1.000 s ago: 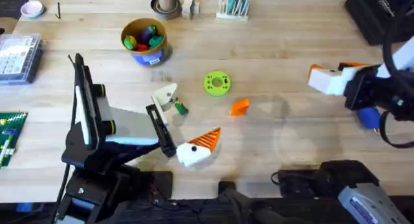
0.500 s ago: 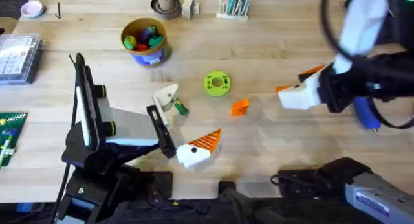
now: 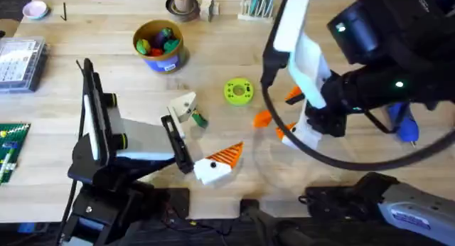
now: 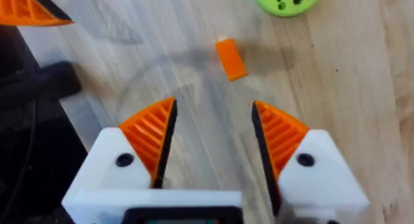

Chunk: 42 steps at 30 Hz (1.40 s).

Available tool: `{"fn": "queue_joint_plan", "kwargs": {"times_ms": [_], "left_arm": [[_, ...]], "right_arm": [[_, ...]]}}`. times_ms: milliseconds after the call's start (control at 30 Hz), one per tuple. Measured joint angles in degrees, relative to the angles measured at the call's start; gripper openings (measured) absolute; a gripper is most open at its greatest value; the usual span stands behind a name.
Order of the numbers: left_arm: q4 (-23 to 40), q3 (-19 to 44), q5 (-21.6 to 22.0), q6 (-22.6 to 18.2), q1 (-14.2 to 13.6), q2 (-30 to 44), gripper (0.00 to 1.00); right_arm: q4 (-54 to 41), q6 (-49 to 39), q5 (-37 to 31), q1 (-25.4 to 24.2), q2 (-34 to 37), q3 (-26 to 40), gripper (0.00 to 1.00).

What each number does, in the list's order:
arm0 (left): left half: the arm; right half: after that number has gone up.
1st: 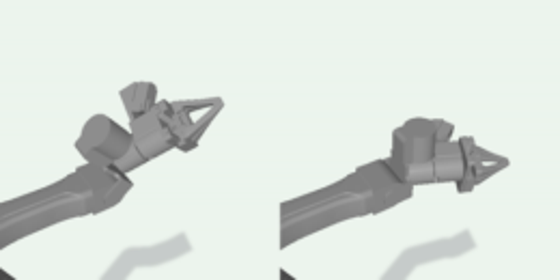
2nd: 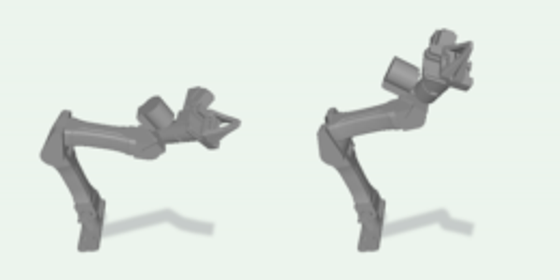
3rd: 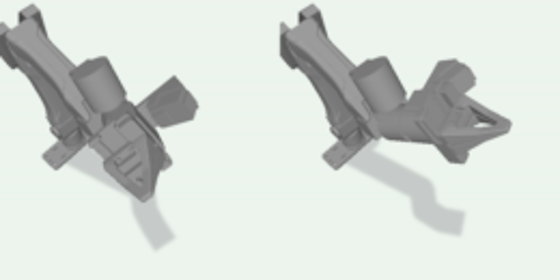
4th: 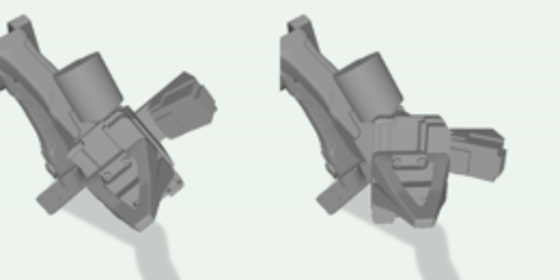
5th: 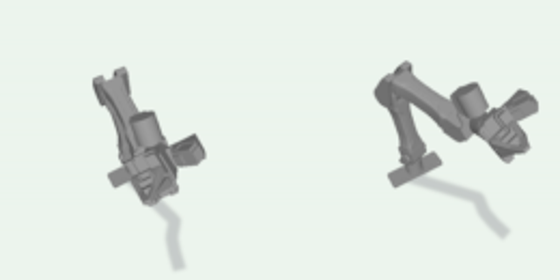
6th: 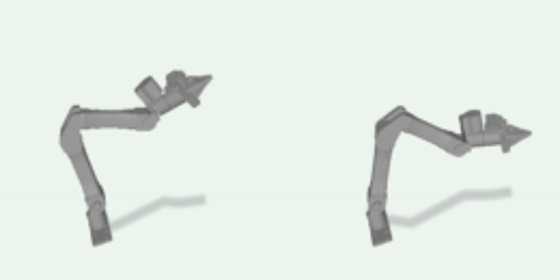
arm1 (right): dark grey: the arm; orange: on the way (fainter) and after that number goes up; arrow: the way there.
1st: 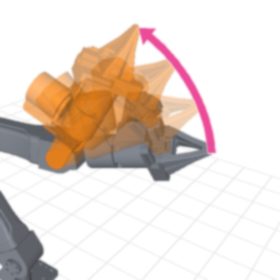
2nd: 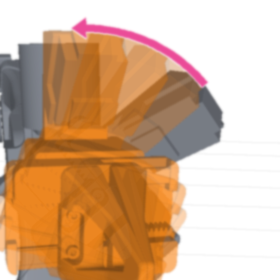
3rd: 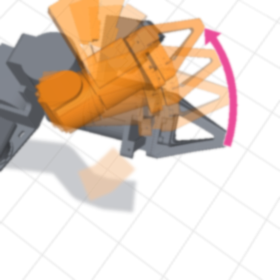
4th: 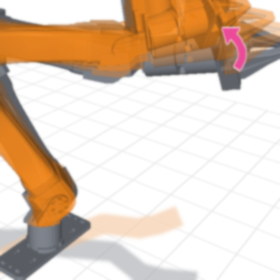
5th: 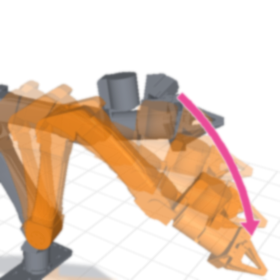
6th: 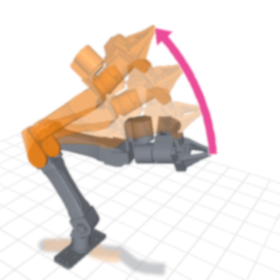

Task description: Pick up the gripper from the table and insert it into the empty holder that is missing its gripper. Then pick up a screw, insert it into the mounting hole, and use the screwdriver to tighten it. Finally, clean up the table by picking up the vegetable and placing it into the bucket.

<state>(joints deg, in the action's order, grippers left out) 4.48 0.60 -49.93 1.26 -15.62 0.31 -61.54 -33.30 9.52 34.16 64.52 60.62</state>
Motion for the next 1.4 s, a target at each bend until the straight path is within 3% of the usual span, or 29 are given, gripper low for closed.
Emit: {"fn": "queue_joint_plan", "kwargs": {"times_ms": [400, 933, 1200, 1400], "left_arm": [[0.0, 0.0, 0.0, 0.0, 0.0, 0.0, 0.993], [0.0, 0.0, 0.0, 0.0, 0.0, 0.0, 0.993], [0.0, 0.0, 0.0, 0.0, 0.0, 0.0, 0.993], [0.0, 0.0, 0.0, 0.0, 0.0, 0.0, 0.993]], "right_arm": [[3.8, -11.3, 0.0, 0.5, 10.9, 0.0, 0.738], [6.5, -13.7, 1.1, 0.5, 18.4, 0.0, 0.727], [6.4, -13.9, 1.0, 0.5, 18.4, 0.0, 0.510], [6.0, -13.9, 1.0, 0.6, 18.4, 0.0, 0.486]]}}
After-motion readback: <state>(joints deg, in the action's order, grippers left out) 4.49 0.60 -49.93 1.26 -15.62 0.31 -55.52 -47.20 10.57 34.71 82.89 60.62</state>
